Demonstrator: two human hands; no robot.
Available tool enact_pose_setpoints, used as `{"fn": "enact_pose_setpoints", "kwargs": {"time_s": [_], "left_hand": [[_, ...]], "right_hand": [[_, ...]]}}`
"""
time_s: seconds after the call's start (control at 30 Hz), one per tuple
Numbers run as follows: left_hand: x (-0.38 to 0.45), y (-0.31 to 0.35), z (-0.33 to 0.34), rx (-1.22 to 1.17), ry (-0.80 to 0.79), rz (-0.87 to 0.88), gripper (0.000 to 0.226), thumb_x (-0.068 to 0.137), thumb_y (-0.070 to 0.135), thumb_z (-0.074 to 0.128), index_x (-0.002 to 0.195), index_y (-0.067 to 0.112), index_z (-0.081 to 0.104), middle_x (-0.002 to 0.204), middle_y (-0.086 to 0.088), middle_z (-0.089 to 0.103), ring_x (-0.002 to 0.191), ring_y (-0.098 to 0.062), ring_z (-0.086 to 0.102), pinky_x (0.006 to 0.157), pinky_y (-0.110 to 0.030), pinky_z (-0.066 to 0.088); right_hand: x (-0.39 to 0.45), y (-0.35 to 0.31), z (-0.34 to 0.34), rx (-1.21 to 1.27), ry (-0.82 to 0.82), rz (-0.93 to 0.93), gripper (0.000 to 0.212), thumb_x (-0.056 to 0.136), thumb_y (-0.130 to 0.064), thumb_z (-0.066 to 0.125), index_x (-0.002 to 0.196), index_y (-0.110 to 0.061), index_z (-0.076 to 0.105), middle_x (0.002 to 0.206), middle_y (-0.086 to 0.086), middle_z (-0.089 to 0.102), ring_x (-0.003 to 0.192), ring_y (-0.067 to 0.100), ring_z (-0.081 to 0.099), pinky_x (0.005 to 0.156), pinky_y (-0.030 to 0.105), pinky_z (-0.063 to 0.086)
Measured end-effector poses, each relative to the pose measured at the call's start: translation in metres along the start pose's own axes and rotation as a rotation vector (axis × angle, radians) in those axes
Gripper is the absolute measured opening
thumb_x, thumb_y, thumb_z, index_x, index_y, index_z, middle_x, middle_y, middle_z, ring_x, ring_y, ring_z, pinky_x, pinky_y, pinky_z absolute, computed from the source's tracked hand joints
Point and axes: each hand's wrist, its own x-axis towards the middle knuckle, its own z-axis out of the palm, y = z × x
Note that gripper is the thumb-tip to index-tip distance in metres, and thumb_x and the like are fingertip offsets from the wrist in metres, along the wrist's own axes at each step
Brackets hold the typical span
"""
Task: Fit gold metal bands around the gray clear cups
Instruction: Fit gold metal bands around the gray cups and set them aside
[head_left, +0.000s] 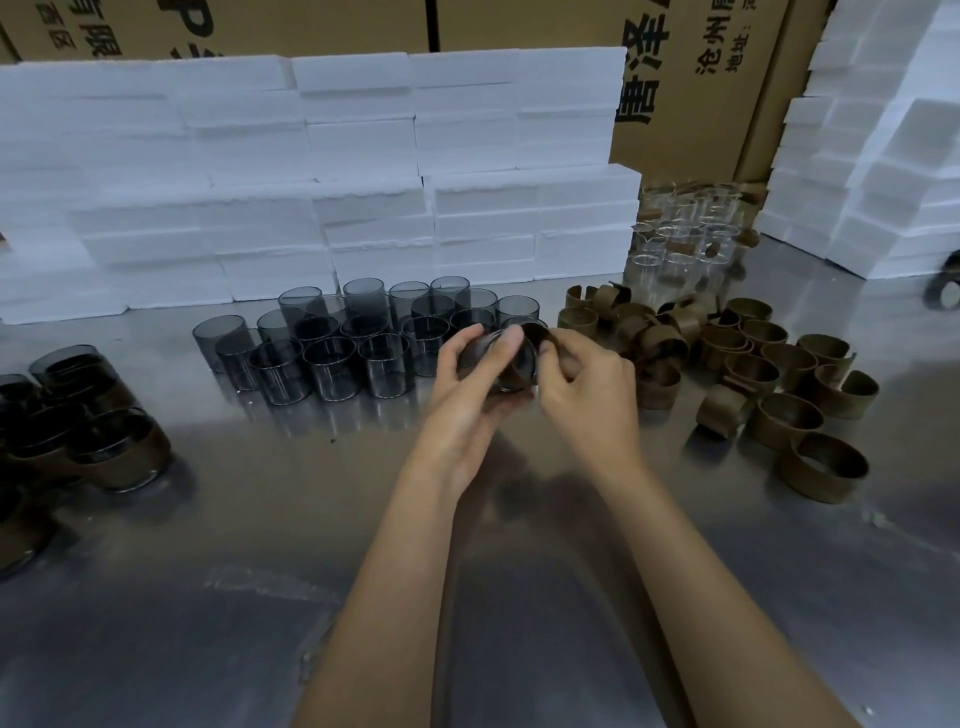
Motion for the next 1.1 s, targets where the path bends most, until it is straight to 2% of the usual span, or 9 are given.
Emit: {"fn": "enact_pose_setpoints", "kwargs": {"time_s": [0.07, 0.17, 0.23, 0.33, 0.47, 0.53, 0.67, 0.9, 1.1], "left_hand": [[0.001, -0.004, 0.0, -0.001, -0.023, 0.016, 0.069, 0.075, 0.018, 0.086, 0.135, 0.019, 0.053, 0.103, 0.0, 0.074, 0.092, -0.019, 0.075, 0.076, -0.032, 0.06], [0.003, -0.006, -0.002, 0.028, -0.005, 0.04, 0.064, 0.079, 0.01, 0.086, 0.134, 0.02, 0.054, 0.092, 0.004, 0.077, 0.087, -0.018, 0.076, 0.073, -0.03, 0.06], [0.003, -0.005, -0.003, 0.027, 0.014, 0.036, 0.07, 0.07, 0.018, 0.09, 0.131, 0.022, 0.057, 0.105, -0.003, 0.074, 0.09, -0.021, 0.076, 0.076, -0.033, 0.06], [0.003, -0.005, -0.002, 0.058, 0.016, 0.024, 0.076, 0.058, 0.028, 0.092, 0.127, 0.024, 0.061, 0.124, -0.009, 0.064, 0.095, -0.022, 0.076, 0.078, -0.037, 0.061], [0.004, -0.009, -0.001, 0.114, -0.08, -0.038, 0.073, 0.06, 0.027, 0.093, 0.126, 0.024, 0.063, 0.119, -0.009, 0.068, 0.094, -0.023, 0.076, 0.085, -0.048, 0.061], [0.003, -0.01, -0.002, 0.155, -0.091, -0.052, 0.07, 0.061, 0.026, 0.093, 0.125, 0.024, 0.065, 0.12, -0.015, 0.069, 0.096, -0.028, 0.076, 0.089, -0.056, 0.06], [0.002, -0.008, -0.005, 0.212, -0.086, -0.058, 0.071, 0.059, 0.028, 0.092, 0.125, 0.023, 0.065, 0.125, -0.021, 0.068, 0.098, -0.033, 0.075, 0.088, -0.055, 0.06], [0.003, -0.008, -0.007, 0.22, -0.106, -0.065, 0.06, 0.066, 0.016, 0.087, 0.123, 0.022, 0.068, 0.108, -0.014, 0.076, 0.094, -0.029, 0.075, 0.094, -0.058, 0.057], [0.002, -0.008, -0.01, 0.256, -0.111, -0.071, 0.054, 0.076, 0.009, 0.08, 0.127, 0.021, 0.067, 0.111, -0.013, 0.076, 0.098, -0.03, 0.074, 0.096, -0.054, 0.057]], "right_hand": [[-0.002, 0.0, 0.002, 0.001, -0.02, -0.007, 0.02, 0.098, -0.018, 0.056, 0.099, -0.017, 0.075, 0.057, -0.014, 0.06, 0.054, 0.007, 0.053, 0.057, 0.032, 0.045], [-0.003, -0.001, 0.002, 0.004, -0.029, 0.025, 0.02, 0.096, -0.019, 0.056, 0.085, -0.016, 0.073, 0.049, -0.009, 0.049, 0.051, 0.012, 0.043, 0.055, 0.031, 0.037], [-0.004, -0.007, 0.0, 0.068, -0.023, 0.076, 0.02, 0.093, -0.024, 0.057, 0.081, -0.02, 0.073, 0.064, -0.007, 0.061, 0.062, 0.01, 0.054, 0.062, 0.032, 0.045], [0.0, -0.012, -0.001, 0.329, -0.054, 0.275, 0.035, 0.086, -0.048, 0.054, 0.105, -0.029, 0.076, 0.107, -0.011, 0.071, 0.098, 0.002, 0.065, 0.09, 0.029, 0.053], [0.005, -0.007, -0.001, 0.503, -0.278, 0.523, 0.057, 0.075, -0.079, 0.054, 0.116, -0.041, 0.071, 0.113, -0.01, 0.075, 0.109, 0.009, 0.069, 0.102, 0.042, 0.053], [0.004, -0.004, 0.001, 0.531, -0.346, 0.563, 0.071, 0.075, -0.084, 0.052, 0.12, -0.033, 0.073, 0.115, -0.002, 0.076, 0.109, 0.015, 0.071, 0.099, 0.043, 0.056], [0.001, -0.002, 0.004, 0.432, -0.26, 0.487, 0.064, 0.086, -0.084, 0.041, 0.089, -0.034, 0.081, 0.087, -0.012, 0.079, 0.081, -0.001, 0.073, 0.065, 0.013, 0.054], [-0.001, -0.001, 0.01, 0.437, -0.133, 0.518, 0.068, 0.087, -0.083, 0.04, 0.08, -0.029, 0.081, 0.077, -0.011, 0.077, 0.072, -0.001, 0.071, 0.072, 0.025, 0.052], [0.0, 0.0, 0.011, 0.421, -0.095, 0.532, 0.056, 0.09, -0.081, 0.037, 0.069, -0.047, 0.076, 0.07, -0.017, 0.075, 0.066, -0.007, 0.068, 0.055, 0.013, 0.047]]}}
